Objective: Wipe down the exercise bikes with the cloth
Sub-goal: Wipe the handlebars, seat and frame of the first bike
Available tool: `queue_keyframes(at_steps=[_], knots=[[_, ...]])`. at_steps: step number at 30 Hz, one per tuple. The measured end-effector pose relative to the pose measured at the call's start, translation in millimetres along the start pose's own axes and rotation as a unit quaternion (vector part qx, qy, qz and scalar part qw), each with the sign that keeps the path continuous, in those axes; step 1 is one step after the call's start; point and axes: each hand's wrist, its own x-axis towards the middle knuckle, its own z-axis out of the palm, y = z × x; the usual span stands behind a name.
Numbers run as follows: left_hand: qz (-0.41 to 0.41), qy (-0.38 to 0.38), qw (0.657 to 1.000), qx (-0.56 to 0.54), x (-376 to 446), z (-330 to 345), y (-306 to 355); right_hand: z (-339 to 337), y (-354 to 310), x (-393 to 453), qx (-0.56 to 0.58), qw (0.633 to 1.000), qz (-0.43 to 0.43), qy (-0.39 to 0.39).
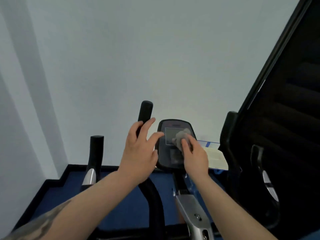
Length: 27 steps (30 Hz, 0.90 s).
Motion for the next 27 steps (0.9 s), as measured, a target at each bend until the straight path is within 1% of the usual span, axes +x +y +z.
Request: queue_keyframes(at_steps=[1, 2, 4, 5, 8, 9, 10, 12, 13, 14, 16, 18, 19, 20, 22, 23, 24, 25, 26, 27], knots=[[-0.003, 0.008, 1.0, -0.004, 0, 4, -2, 11, 5, 6, -0.063, 0.997, -0.04, -0.036], [-0.003, 0.017, 1.0, -0.01, -1, 7, -3, 22, 9, 9, -0.133, 0.985, -0.085, -0.07], [0.006, 0.036, 0.999, -0.012, -2, 13, -7, 36, 20, 7, -0.235, 0.95, -0.176, -0.105], [0.009, 0.048, 0.999, -0.018, -2, 15, -8, 37, 27, 4, -0.259, 0.933, -0.219, -0.116], [0.009, 0.084, 0.994, -0.07, -2, 18, -12, 23, 45, 14, -0.269, 0.887, -0.333, -0.171], [0.006, 0.091, 0.993, -0.079, -2, 18, -13, 19, 46, 24, -0.274, 0.88, -0.344, -0.178], [0.004, 0.099, 0.992, -0.079, -2, 18, -13, 20, 42, 34, -0.28, 0.885, -0.333, -0.168], [-0.017, 0.113, 0.99, -0.085, -4, 21, -13, 34, 28, 44, -0.282, 0.917, -0.259, -0.115], [-0.046, 0.116, 0.987, -0.104, -6, 21, -13, 43, 20, 41, -0.28, 0.927, -0.229, -0.097], [-0.081, 0.116, 0.982, -0.127, -6, 21, -12, 49, 16, 36, -0.279, 0.929, -0.221, -0.097], [-0.141, 0.114, 0.969, -0.17, -8, 21, -11, 47, 21, 24, -0.275, 0.915, -0.26, -0.139], [-0.161, 0.112, 0.961, -0.195, -8, 22, -13, 33, 29, 22, -0.263, 0.898, -0.301, -0.181], [-0.173, 0.105, 0.956, -0.214, -9, 23, -14, 30, 31, 26, -0.258, 0.899, -0.3, -0.187], [-0.194, 0.093, 0.946, -0.244, -9, 23, -15, 31, 28, 33, -0.254, 0.908, -0.286, -0.174], [-0.247, 0.063, 0.912, -0.322, -10, 22, -16, 45, 17, 41, -0.257, 0.935, -0.218, -0.114], [-0.274, 0.047, 0.894, -0.353, -9, 23, -17, 52, 10, 40, -0.26, 0.942, -0.189, -0.094], [-0.299, 0.032, 0.877, -0.374, -7, 24, -19, 57, 7, 34, -0.263, 0.942, -0.186, -0.092], [-0.316, 0.02, 0.866, -0.387, -6, 24, -20, 58, 9, 25, -0.265, 0.935, -0.212, -0.106], [-0.319, 0.014, 0.863, -0.392, -5, 25, -22, 54, 17, 15, -0.265, 0.919, -0.259, -0.132], [-0.314, 0.013, 0.867, -0.387, -6, 26, -23, 44, 26, 4, -0.267, 0.897, -0.312, -0.163]])
